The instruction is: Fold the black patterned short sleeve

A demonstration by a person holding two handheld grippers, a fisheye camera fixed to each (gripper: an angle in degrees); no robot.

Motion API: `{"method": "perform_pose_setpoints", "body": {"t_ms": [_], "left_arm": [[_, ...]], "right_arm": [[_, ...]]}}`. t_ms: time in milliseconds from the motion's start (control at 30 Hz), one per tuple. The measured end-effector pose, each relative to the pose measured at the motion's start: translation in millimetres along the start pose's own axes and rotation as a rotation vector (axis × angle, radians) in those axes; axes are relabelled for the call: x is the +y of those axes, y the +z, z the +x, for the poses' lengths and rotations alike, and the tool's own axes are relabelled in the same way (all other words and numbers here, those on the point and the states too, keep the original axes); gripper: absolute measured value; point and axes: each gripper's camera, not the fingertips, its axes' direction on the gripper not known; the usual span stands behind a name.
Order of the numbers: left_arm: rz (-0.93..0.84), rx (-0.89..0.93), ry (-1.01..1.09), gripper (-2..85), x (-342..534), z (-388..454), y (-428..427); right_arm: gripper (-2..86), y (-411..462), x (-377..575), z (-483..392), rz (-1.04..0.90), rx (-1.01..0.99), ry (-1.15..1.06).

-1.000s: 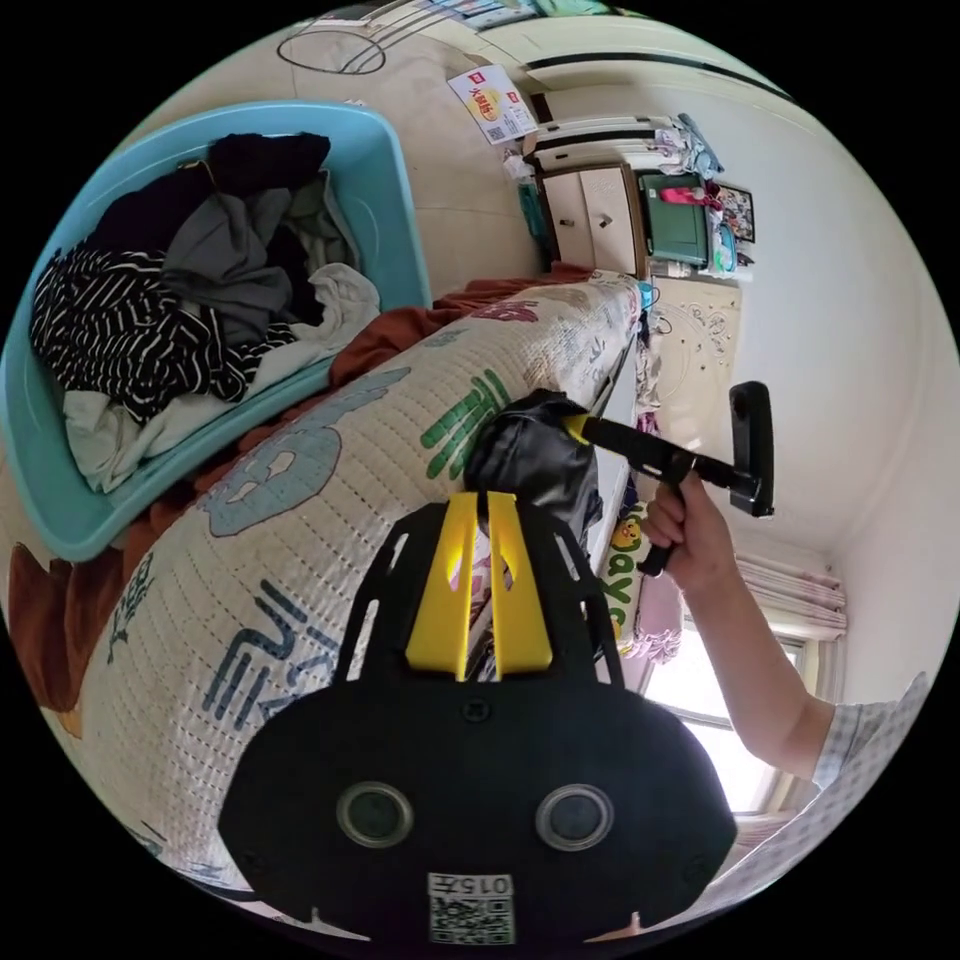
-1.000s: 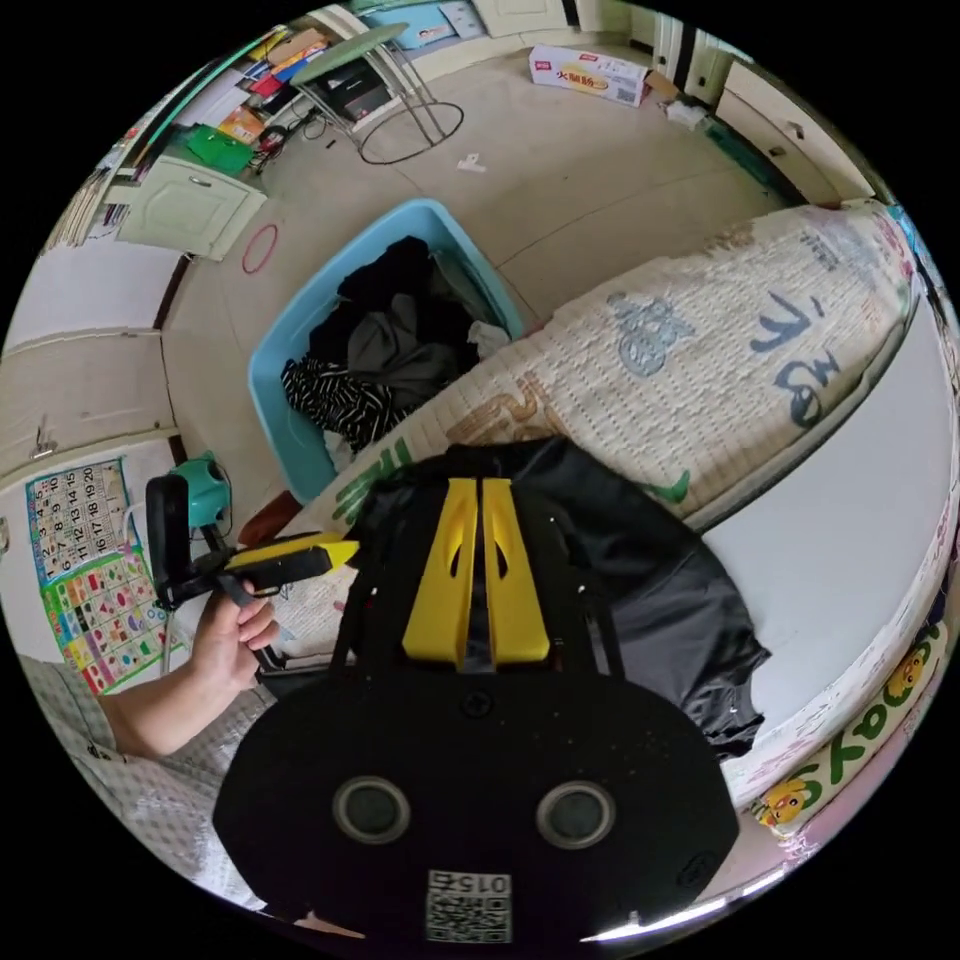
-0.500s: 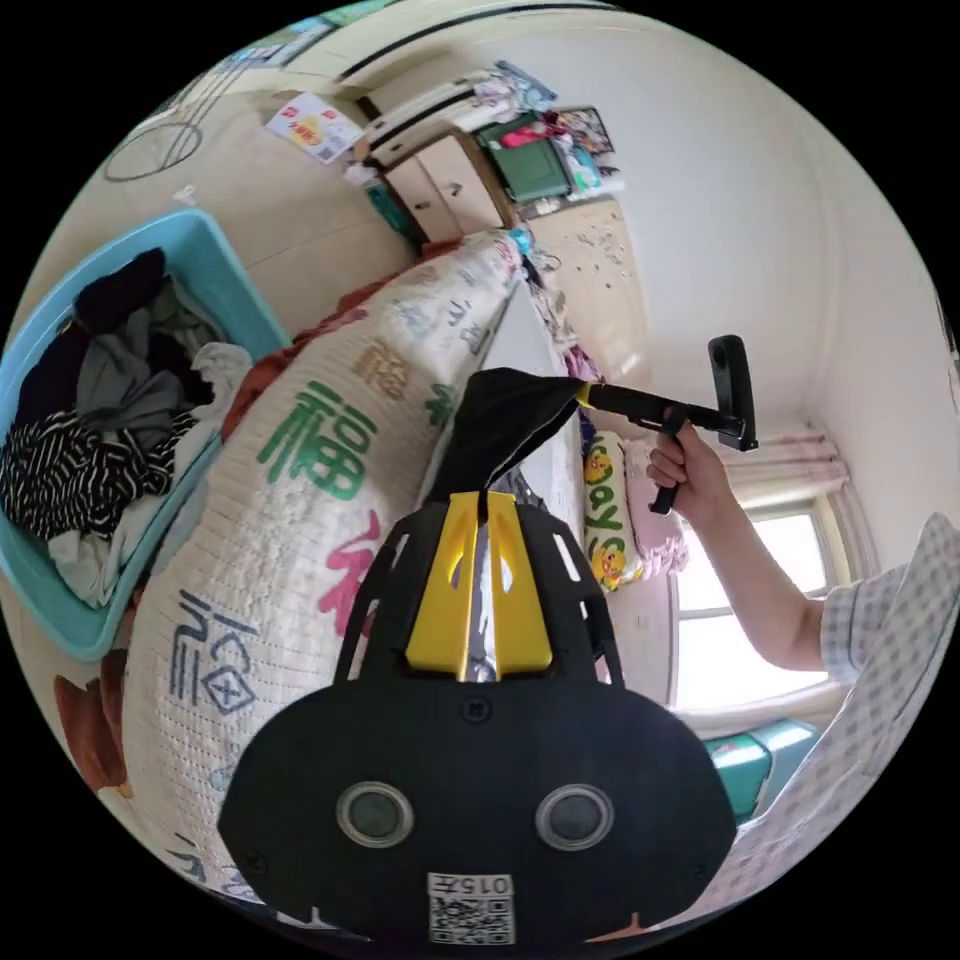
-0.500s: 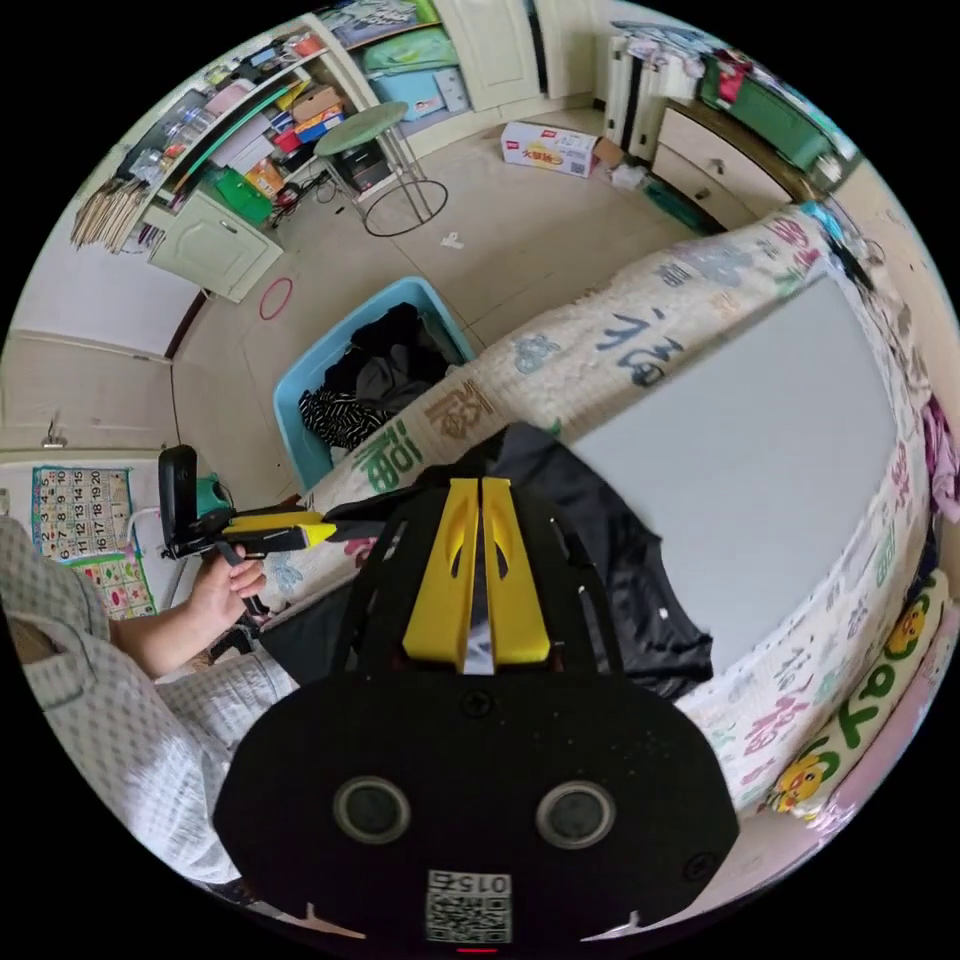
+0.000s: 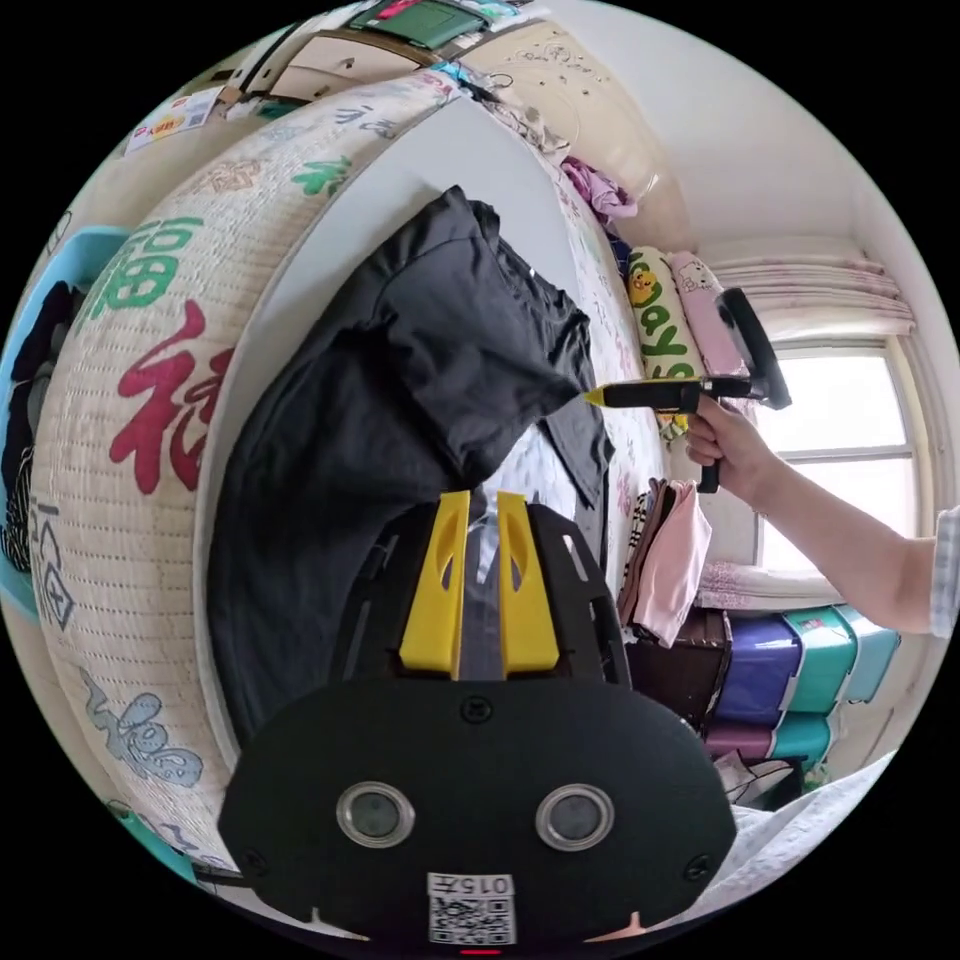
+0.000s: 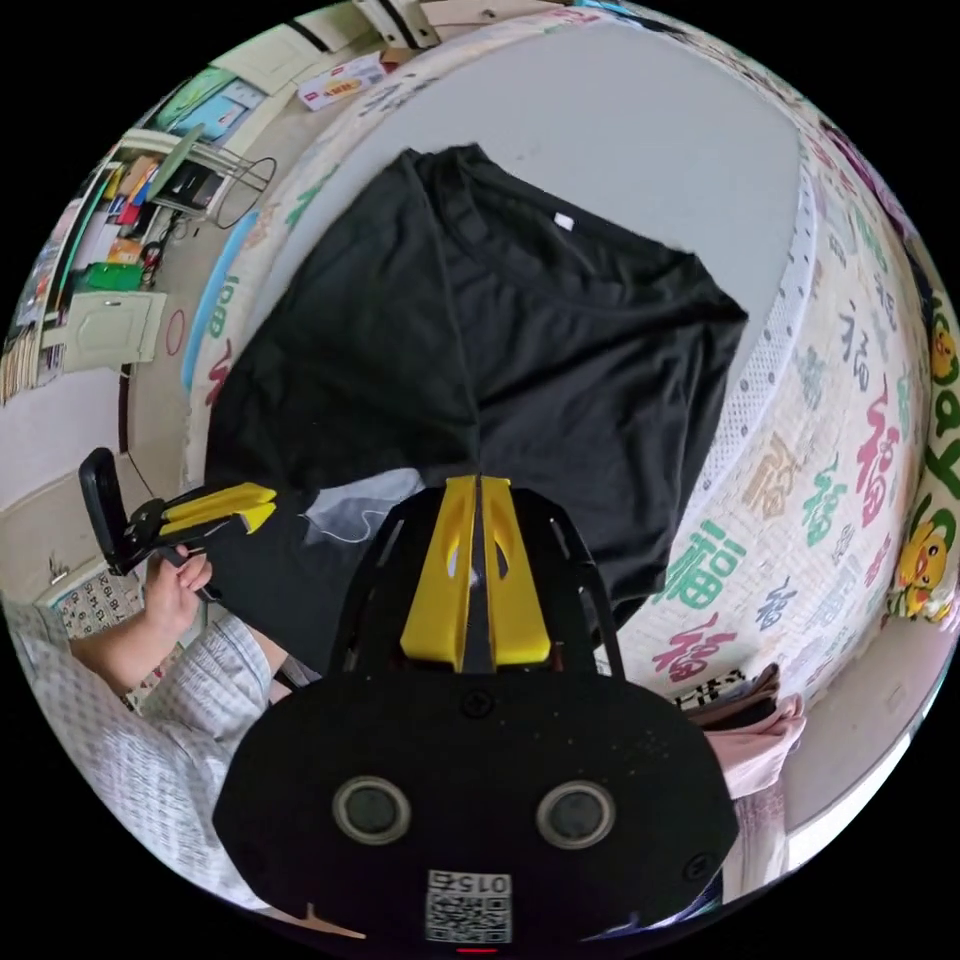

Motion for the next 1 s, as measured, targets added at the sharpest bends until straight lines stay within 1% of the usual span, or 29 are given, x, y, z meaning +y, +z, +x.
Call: {"method": "perform_pose_setpoints", "body": {"t_ms": [133, 233, 267, 367, 433, 500, 567, 633, 700, 800, 933, 1000], "left_arm": [[0.108, -0.008, -0.036, 5.4, -17.3, -1.9, -18.0], [0.159, 0.001, -0.017, 5.5, -45.7, 4.1, -13.2], [0.148, 0.007, -0.002, 5.5, -51.8, 7.7, -7.9], [0.019, -0.013, 0.127, 6.3, -68.9, 37.3, 34.0], [-0.090, -0.129, 0.238, 7.2, -65.9, 59.5, 71.8], [-0.130, -0.178, 0.284, 7.2, -61.3, 66.6, 94.8], [-0.180, -0.212, 0.294, 6.1, -57.8, 66.3, 115.1], [-0.163, -0.254, 0.292, 1.4, -53.4, 64.1, 122.0], [-0.189, -0.258, 0.300, 0.1, -52.3, 64.7, 126.0], [-0.210, -0.283, 0.321, -0.4, -47.1, 67.4, 133.8], [-0.223, -0.259, 0.322, 0.2, -59.1, 69.9, 137.9], [-0.158, -0.226, 0.343, 1.8, -74.0, 73.1, 123.5]], "right_arm": [[2.2, 2.0, 13.5, 36.6, 0.087, -0.071, 0.039], [2.5, 4.7, 4.5, 36.2, 0.156, -0.128, -0.033], [3.0, 10.8, -2.6, 30.1, 0.159, -0.138, -0.069], [4.8, 40.1, -15.8, 18.2, 0.123, -0.108, -0.120], [5.1, 63.5, -16.6, 23.5, 0.106, -0.080, -0.104], [5.1, 97.0, -14.1, 37.3, 0.045, -0.091, -0.092], [4.5, 112.8, -6.8, 45.4, 0.057, -0.089, -0.089], [3.1, 124.2, 0.3, 52.7, 0.072, -0.085, -0.085], [1.3, 139.2, 8.3, 60.5, 0.076, -0.083, -0.096], [-0.1, 158.4, 17.4, 70.9, 0.070, -0.093, -0.110], [-0.1, 179.8, 35.7, 88.1, 0.079, -0.139, -0.106], [0.7, 180.2, 54.8, 111.6, 0.146, -0.152, -0.078]]}}
